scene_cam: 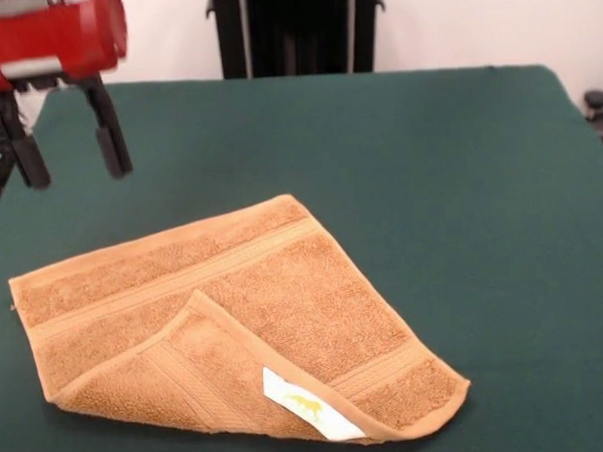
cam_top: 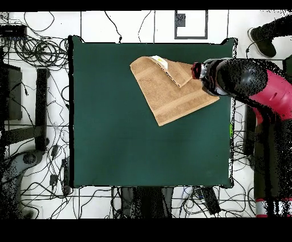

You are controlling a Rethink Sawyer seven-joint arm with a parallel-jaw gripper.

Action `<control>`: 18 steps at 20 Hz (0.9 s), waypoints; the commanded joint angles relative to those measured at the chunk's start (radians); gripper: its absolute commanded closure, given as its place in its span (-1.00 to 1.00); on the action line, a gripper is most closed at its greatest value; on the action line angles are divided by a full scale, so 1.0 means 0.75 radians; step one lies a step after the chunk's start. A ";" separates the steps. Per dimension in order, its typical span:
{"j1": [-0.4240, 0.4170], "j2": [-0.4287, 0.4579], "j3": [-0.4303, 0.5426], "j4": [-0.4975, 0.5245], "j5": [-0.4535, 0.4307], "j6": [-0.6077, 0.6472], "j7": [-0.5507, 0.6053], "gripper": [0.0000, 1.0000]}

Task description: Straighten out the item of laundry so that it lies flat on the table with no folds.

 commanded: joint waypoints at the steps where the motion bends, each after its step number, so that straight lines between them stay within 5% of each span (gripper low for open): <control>1: -0.005 0.133 0.014 0.326 0.040 -0.201 0.262 -1.00; 8: -0.057 0.169 0.060 0.387 0.048 -0.280 0.192 -1.00; 16: -0.220 0.262 0.375 0.397 -0.070 -0.190 -0.318 -1.00; 18: -0.242 0.276 0.412 0.410 -0.085 -0.192 -0.317 -1.00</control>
